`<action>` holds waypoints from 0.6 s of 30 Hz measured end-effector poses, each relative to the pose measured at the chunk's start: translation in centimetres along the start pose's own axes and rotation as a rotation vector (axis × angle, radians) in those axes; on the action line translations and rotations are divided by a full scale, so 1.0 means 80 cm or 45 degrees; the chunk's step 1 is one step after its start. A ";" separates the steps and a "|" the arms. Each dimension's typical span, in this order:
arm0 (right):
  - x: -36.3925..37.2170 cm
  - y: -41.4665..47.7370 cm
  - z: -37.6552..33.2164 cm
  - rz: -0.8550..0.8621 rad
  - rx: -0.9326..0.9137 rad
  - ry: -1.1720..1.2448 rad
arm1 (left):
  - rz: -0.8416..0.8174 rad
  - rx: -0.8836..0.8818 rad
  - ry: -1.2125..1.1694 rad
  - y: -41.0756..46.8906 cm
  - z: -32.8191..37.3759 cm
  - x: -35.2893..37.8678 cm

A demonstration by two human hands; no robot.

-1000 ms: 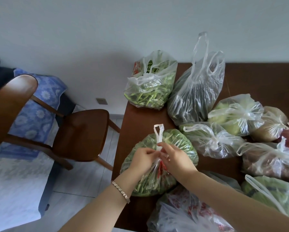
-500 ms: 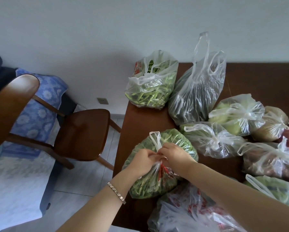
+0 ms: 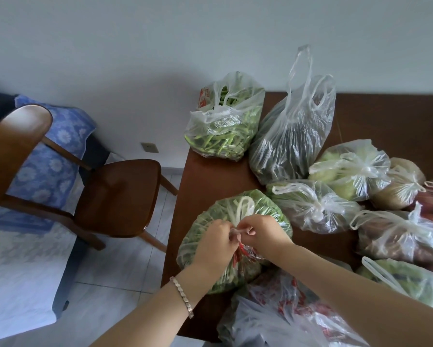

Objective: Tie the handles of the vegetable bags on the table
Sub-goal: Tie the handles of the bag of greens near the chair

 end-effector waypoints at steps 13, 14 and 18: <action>0.012 -0.001 0.015 -0.004 -0.015 0.450 | -0.413 -0.372 -0.589 0.005 -0.023 0.009; 0.007 0.001 0.006 0.062 -0.159 0.295 | -0.474 -0.470 -0.610 0.006 -0.028 0.011; -0.005 -0.007 -0.029 0.245 -0.684 -0.332 | -0.614 -0.549 -0.684 0.004 -0.033 0.008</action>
Point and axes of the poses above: each hand's wrist, its own y-axis towards the middle knuckle, its own x-axis out of the palm, z = x × y, the point moved 7 cm from there along y, towards the middle knuckle, and after that the axes turned 12 degrees about -x, right-handed, at the moved point
